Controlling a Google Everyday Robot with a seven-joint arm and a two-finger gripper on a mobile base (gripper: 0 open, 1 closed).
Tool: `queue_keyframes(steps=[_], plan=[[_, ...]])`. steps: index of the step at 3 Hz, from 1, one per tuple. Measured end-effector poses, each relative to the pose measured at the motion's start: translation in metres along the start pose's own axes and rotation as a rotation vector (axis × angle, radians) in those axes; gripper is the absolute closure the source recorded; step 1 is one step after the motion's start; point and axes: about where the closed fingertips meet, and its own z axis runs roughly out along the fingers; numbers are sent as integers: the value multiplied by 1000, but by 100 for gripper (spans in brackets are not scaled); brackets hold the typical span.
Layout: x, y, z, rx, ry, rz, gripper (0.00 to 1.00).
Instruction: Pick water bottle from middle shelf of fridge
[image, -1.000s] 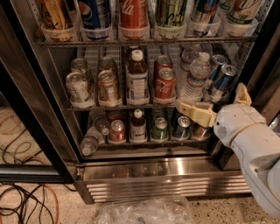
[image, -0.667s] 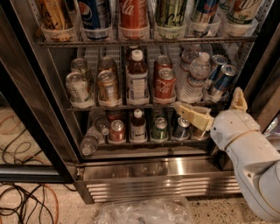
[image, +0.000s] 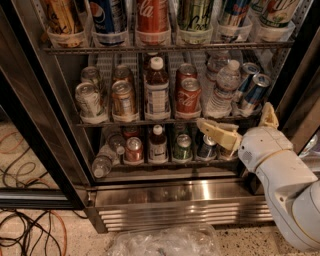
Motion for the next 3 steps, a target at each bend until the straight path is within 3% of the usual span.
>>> queue_keyframes(steps=[3], plan=[[29,-19,34,90,-42,29,0]])
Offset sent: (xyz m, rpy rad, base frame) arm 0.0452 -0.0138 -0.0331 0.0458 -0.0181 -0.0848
